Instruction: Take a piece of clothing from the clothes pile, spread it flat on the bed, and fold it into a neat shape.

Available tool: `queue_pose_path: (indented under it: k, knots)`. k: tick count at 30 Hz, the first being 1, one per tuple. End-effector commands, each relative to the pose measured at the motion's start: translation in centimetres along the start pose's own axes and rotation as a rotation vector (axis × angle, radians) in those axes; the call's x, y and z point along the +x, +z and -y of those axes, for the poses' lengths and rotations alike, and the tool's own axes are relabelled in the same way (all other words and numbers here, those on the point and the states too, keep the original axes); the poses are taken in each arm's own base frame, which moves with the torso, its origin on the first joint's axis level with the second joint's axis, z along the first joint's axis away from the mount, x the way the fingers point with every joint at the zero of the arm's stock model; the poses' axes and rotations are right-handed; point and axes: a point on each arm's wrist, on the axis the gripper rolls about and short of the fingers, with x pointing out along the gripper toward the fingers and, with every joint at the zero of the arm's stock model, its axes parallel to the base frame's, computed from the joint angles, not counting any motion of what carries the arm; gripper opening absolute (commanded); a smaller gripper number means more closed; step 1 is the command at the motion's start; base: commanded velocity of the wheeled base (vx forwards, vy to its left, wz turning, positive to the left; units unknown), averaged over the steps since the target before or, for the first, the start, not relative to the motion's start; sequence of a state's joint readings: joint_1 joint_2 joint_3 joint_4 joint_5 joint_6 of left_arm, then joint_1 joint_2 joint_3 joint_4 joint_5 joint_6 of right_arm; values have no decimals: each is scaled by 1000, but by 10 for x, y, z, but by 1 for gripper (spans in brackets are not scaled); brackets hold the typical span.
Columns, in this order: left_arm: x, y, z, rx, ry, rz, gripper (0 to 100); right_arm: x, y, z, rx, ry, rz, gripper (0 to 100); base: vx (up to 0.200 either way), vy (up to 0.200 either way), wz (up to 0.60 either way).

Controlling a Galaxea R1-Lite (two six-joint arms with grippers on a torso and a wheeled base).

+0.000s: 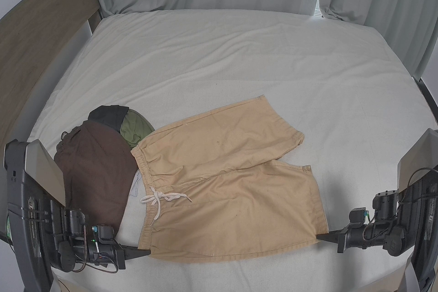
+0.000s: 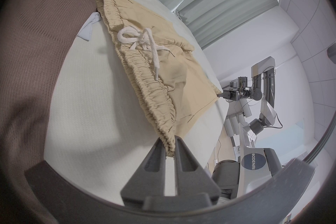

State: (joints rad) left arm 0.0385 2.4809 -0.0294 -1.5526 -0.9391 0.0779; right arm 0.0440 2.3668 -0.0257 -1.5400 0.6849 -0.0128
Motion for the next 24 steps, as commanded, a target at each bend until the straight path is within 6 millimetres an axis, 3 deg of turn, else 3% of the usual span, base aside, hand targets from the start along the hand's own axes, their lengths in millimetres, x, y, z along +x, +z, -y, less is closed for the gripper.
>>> queue_pose_path:
  k: [1,13,24]
  knots:
    - [-3,-4,4,-18,1,-15,0,-11,3,-2,-11,-18,26,0,0,0,0]
    - [-7,-6,0,9,9,-5,0,-16,4,0,-34,1,38,0,0,0,0]
    - [-5,7,-2,67,-9,40,0,-18,11,-5,-81,56,69,0,0,0,0]
